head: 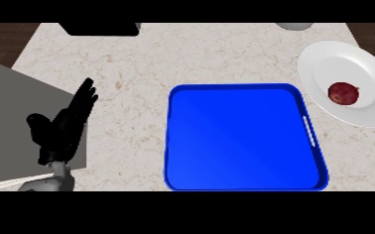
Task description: Pick the pear from the tray and place it in the plate
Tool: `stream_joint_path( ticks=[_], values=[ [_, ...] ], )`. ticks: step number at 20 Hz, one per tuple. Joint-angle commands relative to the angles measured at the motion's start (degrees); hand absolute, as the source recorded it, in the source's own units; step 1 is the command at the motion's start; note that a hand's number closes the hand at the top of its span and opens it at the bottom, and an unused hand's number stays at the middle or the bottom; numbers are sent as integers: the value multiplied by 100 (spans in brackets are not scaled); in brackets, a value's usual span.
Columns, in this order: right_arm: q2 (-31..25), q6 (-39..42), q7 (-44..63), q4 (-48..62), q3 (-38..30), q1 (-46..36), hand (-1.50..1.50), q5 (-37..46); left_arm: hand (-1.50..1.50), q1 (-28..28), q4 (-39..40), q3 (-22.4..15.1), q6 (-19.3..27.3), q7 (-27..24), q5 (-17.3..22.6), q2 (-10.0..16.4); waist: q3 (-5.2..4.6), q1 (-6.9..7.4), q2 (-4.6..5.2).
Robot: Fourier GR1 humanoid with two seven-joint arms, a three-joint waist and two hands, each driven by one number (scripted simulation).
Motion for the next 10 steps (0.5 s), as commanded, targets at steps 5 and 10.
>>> stream_joint_path(
  ticks=[5, 10],
  values=[
    [-201, 2166, 159, 336, -121, 81, -150, -406, 0, -332, 367, 250, -131, 19, 83, 191, -50, 10, 115],
    [-352, 2196, 29, 163, -236, 196, -150, -581, 0, -284, 341, 286, -120, -101, 71, 171, -40, 53, 136]
  ],
)
